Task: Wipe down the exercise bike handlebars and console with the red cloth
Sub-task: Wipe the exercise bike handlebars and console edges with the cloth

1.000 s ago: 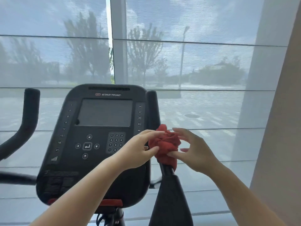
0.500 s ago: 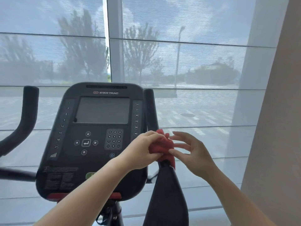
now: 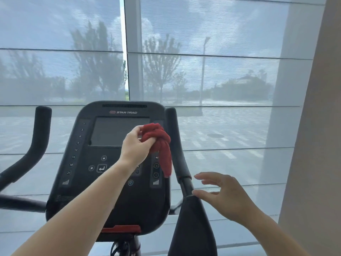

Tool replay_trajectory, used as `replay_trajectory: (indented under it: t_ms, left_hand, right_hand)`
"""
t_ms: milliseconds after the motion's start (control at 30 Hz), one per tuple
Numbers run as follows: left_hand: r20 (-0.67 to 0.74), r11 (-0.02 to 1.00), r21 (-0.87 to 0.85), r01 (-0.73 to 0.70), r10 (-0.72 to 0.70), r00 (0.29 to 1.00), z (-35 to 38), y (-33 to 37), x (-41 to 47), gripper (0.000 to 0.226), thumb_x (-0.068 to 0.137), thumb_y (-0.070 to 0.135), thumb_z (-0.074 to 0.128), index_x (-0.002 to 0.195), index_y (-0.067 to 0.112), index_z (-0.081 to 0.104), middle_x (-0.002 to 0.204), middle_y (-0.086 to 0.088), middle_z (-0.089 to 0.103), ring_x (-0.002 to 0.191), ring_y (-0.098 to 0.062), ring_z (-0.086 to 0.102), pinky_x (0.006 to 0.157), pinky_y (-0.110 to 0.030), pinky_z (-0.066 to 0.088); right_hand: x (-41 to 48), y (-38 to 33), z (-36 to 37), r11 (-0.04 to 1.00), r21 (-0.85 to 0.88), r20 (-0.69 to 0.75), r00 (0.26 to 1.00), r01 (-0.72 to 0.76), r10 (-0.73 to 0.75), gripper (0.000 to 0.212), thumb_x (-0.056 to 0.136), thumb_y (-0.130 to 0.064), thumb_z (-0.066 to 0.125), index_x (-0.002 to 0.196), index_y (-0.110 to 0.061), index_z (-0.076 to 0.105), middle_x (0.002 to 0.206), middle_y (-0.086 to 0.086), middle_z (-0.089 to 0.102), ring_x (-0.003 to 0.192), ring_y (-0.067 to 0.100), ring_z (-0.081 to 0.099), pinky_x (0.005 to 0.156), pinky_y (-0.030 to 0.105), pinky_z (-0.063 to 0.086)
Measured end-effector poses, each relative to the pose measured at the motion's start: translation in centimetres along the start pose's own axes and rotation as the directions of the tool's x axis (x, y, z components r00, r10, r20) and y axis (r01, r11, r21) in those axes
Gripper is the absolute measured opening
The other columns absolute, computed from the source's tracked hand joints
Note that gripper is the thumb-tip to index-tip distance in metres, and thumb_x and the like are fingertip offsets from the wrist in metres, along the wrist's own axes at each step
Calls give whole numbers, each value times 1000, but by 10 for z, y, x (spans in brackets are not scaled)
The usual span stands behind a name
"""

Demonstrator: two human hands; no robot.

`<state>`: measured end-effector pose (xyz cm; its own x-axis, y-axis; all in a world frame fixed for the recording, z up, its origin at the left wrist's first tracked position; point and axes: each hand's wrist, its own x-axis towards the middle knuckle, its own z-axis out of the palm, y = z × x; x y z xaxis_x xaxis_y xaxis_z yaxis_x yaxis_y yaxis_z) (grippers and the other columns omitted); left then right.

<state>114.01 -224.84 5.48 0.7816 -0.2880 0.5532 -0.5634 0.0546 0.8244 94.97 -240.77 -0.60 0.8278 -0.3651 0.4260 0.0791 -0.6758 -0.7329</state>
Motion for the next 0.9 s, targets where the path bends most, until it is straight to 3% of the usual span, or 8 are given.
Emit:
replay_trajectory:
  t_ms: [133, 233, 300, 367, 533, 700, 900]
  left_hand:
    - [-127, 997, -37, -69, 64, 990, 21, 25, 23, 27, 84, 15, 63, 101, 35, 60, 96, 18, 66, 92, -1, 63, 85, -22, 49]
    - [24, 984, 136, -119, 117, 993, 48, 23, 25, 36, 87, 17, 58, 119, 33, 57, 122, 10, 59, 117, -9, 52, 100, -18, 34]
    - [71, 961, 238, -140, 126, 989, 62, 14, 14, 44, 90, 13, 55, 132, 24, 50, 141, 6, 43, 130, -10, 37, 101, -10, 20]
    - [79, 952, 265, -152, 135, 988, 66, 6, 0, 45, 91, 9, 52, 134, 21, 48, 145, 5, 38, 133, -10, 33, 99, -8, 16]
    - [204, 959, 274, -76, 19, 979, 58, -19, -33, 42, 91, 10, 51, 132, 22, 51, 138, 4, 47, 132, -11, 37, 109, -25, 29]
    - [302, 965, 263, 19, -101, 948, 44, -21, -57, 36, 90, 18, 54, 125, 24, 58, 111, 3, 67, 106, -12, 60, 97, -29, 45]
    - [417, 927, 359, -107, -57, 907, 37, -4, -101, 39, 86, 16, 57, 125, 24, 58, 115, 5, 66, 108, -9, 59, 97, -25, 43]
  right_hand:
    - [-2, 1, 0, 1000, -2, 25, 1000, -9, 9, 32, 70, -38, 78, 100, -39, 65, 105, -28, 62, 97, -16, 54, 71, 10, 51]
    - [-5, 0, 2, 1000, 1, 51, 999, -5, 5, 33, 71, -39, 77, 100, -42, 64, 108, -29, 60, 97, -16, 54, 69, 9, 50]
    - [-8, 1, 3, 1000, -4, 72, 997, -3, 4, 33, 71, -40, 76, 101, -42, 64, 110, -29, 59, 96, -16, 55, 71, 9, 51]
    - [-13, 4, 6, 1000, -4, 92, 996, -2, 2, 34, 72, -39, 75, 104, -38, 66, 113, -29, 58, 97, -17, 55, 72, 6, 48]
    - [-32, 10, 14, 999, 38, 90, 996, 10, -13, 41, 76, -32, 74, 116, -33, 63, 123, -28, 53, 112, -17, 46, 74, 7, 48]
    - [-49, 8, 16, 995, 101, 42, 999, -14, 10, 38, 77, -24, 74, 112, -34, 64, 118, -25, 56, 107, -7, 56, 69, 7, 48]
    - [-62, -4, 15, 992, 125, -12, 999, -32, 34, 32, 74, -21, 77, 100, -36, 66, 104, -26, 62, 94, -2, 63, 64, 8, 49]
